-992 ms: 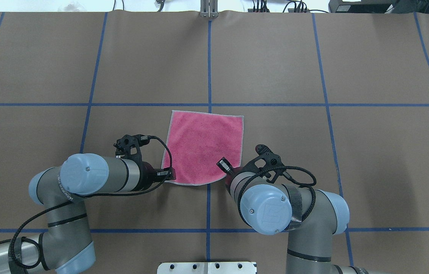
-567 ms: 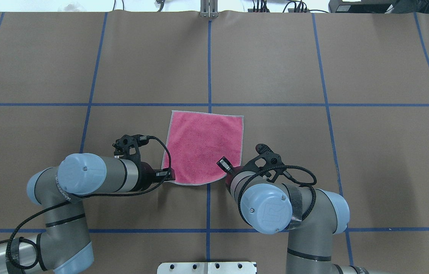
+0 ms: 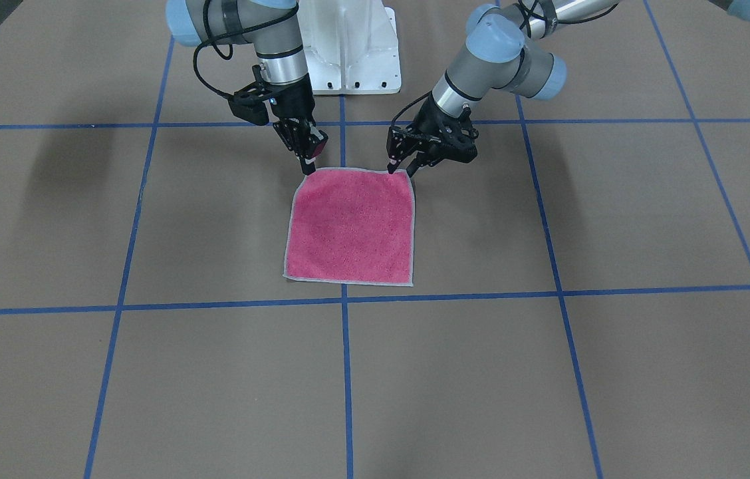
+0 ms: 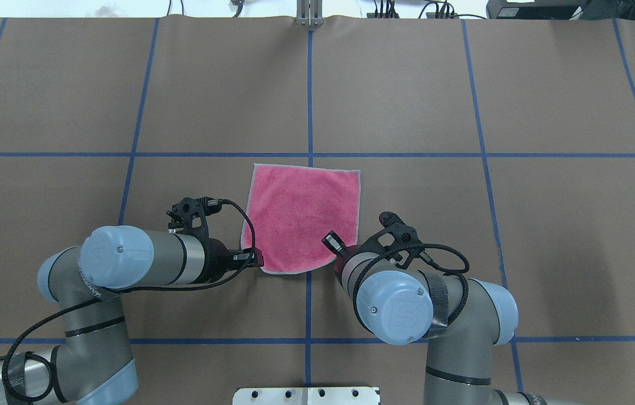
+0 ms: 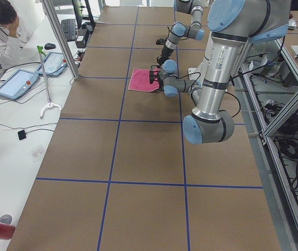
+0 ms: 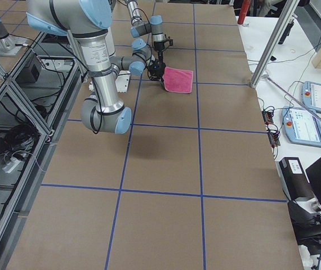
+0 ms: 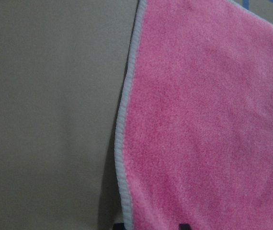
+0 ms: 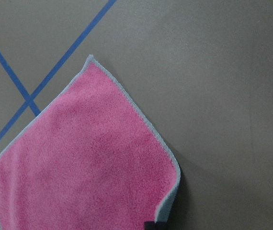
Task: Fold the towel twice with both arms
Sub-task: 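Close both grippers on the towel's two near corners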
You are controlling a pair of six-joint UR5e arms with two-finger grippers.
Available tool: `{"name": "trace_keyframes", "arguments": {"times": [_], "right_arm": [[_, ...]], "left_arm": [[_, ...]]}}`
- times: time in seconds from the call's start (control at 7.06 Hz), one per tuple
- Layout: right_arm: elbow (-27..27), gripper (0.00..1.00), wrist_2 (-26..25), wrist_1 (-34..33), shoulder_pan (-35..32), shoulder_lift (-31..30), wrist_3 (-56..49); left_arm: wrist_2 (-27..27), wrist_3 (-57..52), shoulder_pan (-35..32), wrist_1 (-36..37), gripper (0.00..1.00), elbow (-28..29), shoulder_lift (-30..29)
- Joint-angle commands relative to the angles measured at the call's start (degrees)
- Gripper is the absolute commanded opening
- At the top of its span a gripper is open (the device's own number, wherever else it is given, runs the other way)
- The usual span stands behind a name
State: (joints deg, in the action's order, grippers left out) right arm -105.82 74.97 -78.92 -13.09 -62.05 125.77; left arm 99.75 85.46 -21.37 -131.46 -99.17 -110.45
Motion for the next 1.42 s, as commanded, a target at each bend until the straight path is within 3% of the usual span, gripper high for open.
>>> {"name": "trace_keyframes", "arguments": {"times": [0.0, 0.43, 1.28], "right_arm": [[0.0, 0.0, 0.0, 0.0, 0.0, 0.0, 0.0], [0.0, 0.0, -0.09, 0.0, 0.0, 0.0, -0.09], [0.0, 0.0, -0.09, 0.0, 0.0, -0.09, -0.09]], "left_arm": [[0.0, -0.03, 0.01, -0.11, 0.48, -0.59, -0.29], [0.0, -0.03, 0.1, 0.06, 0.44, -0.15, -0.29], [0.0, -0.03, -0.08, 0.42, 0.2, -0.06, 0.33]]}}
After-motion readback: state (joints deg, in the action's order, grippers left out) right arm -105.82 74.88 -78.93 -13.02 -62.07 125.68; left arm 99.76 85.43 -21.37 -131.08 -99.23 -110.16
